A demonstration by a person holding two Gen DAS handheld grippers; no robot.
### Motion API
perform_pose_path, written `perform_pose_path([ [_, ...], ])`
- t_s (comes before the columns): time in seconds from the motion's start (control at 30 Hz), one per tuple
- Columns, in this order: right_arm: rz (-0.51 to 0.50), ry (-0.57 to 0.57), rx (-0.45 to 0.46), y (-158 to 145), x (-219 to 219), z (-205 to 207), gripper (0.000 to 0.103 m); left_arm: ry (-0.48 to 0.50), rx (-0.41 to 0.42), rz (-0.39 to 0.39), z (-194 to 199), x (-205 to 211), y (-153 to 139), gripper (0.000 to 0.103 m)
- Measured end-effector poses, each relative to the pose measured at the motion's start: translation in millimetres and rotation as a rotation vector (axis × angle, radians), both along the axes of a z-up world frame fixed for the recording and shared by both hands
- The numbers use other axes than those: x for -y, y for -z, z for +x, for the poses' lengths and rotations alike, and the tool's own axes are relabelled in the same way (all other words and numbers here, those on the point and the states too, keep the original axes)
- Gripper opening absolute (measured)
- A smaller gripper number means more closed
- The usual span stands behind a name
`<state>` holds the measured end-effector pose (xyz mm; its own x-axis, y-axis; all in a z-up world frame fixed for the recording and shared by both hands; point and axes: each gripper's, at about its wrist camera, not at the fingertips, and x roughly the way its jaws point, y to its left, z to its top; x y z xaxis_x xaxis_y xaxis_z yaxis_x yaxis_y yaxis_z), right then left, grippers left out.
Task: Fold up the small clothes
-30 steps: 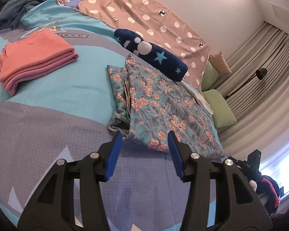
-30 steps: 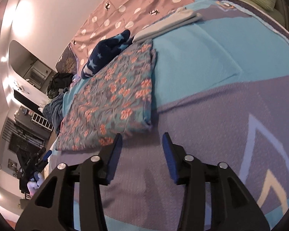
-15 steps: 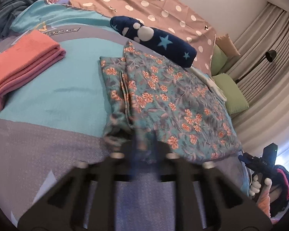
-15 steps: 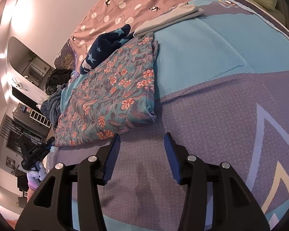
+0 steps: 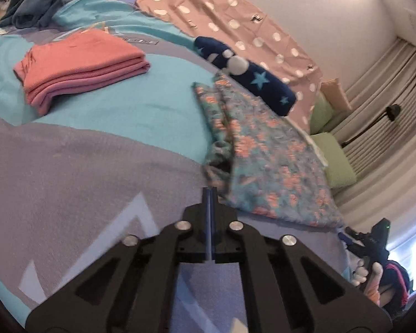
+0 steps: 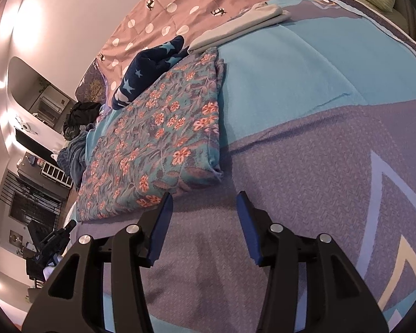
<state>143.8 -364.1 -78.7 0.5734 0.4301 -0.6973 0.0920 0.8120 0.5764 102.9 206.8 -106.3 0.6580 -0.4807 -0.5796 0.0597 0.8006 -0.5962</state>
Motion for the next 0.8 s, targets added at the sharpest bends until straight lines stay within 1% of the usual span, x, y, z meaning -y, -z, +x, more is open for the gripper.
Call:
perform_pose_path([
  [0.03, 0.002, 0.000, 0.000, -1.3, 0.0, -1.7, 0.050, 0.014, 0.005, -0.008, -2.2, 4.1, -3.6, 0.005],
  [0.07, 0.005, 0.000, 0.002, -2.3, 0.0, -3.7, 0.051, 0.038, 0.011, -0.012, -5.0, 10.8, -8.9, 0.020],
  [0.1, 0.015, 0.002, 0.004, -3.2, -0.1, -6.5, 0.052, 0.055, 0.018, -0.008, -7.2, 16.8, -12.2, 0.040],
  [0.17, 0.049, 0.002, 0.008, -3.6, -0.8, -12.0, 0.054, 0.096, 0.027, 0.022, -10.9, 31.8, -18.2, 0.054],
  [0.2, 0.076, -0.005, 0.008, -2.6, -2.5, -13.4, 0.056, 0.125, 0.008, 0.039, -10.8, 41.9, -17.8, 0.058],
  [0.23, 0.104, -0.016, 0.006, -0.7, -5.4, -13.2, 0.058, 0.137, -0.014, 0.033, -10.0, 48.0, -15.7, 0.060],
  [0.27, 0.119, -0.023, 0.001, 1.8, -7.5, -11.5, 0.059, 0.142, -0.052, -0.002, -5.8, 52.6, -9.5, 0.063],
  [0.33, 0.142, -0.012, -0.010, 7.5, -10.1, -6.2, 0.064, 0.134, -0.131, -0.113, 4.7, 55.1, 7.0, 0.063],
  [0.37, 0.165, 0.004, -0.009, 10.7, -9.7, -2.4, 0.065, 0.116, -0.139, -0.150, 8.2, 54.0, 11.7, 0.064],
  [0.4, 0.199, 0.026, 0.006, 13.3, -8.7, 2.9, 0.067, 0.093, -0.124, -0.182, 13.1, 53.0, 13.0, 0.064],
  [0.47, 0.244, 0.078, 0.023, 16.2, -6.2, 14.2, 0.070, 0.066, -0.113, -0.216, 24.2, 52.5, 13.8, 0.063],
  [0.53, 0.284, 0.133, 0.032, 18.7, -5.3, 24.9, 0.072, 0.029, -0.113, -0.249, 37.5, 52.3, 17.5, 0.051],
  [0.57, 0.285, 0.154, 0.035, 18.9, -6.3, 29.4, 0.072, 0.014, -0.115, -0.259, 42.5, 51.4, 20.1, 0.034],
  [0.6, 0.270, 0.172, 0.033, 18.1, -9.2, 33.9, 0.070, 0.000, -0.119, -0.282, 47.9, 50.1, 24.9, 0.013],
  [0.63, 0.243, 0.181, 0.035, 16.2, -13.0, 36.8, 0.052, -0.003, -0.132, -0.320, 52.6, 48.4, 30.6, 0.007],
  [0.67, 0.217, 0.184, 0.035, 14.8, -15.7, 39.1, 0.035, -0.009, -0.143, -0.362, 55.2, 46.5, 35.5, 0.005],
  [0.7, 0.213, 0.177, 0.024, 16.4, -16.9, 42.1, 0.010, -0.018, -0.136, -0.395, 54.3, 44.6, 38.0, 0.004],
  [0.73, 0.238, 0.169, 0.009, 19.8, -16.4, 44.5, 0.010, -0.017, -0.121, -0.392, 52.6, 45.1, 34.9, 0.004],
  [0.77, 0.270, 0.185, 0.003, 22.1, -11.6, 42.5, 0.010, -0.011, -0.086, -0.379, 47.3, 45.9, 26.5, 0.004],
  [0.8, 0.294, 0.190, 0.010, 19.7, -6.6, 40.3, 0.010, -0.001, -0.065, -0.374, 43.5, 45.7, 18.9, 0.003],
])
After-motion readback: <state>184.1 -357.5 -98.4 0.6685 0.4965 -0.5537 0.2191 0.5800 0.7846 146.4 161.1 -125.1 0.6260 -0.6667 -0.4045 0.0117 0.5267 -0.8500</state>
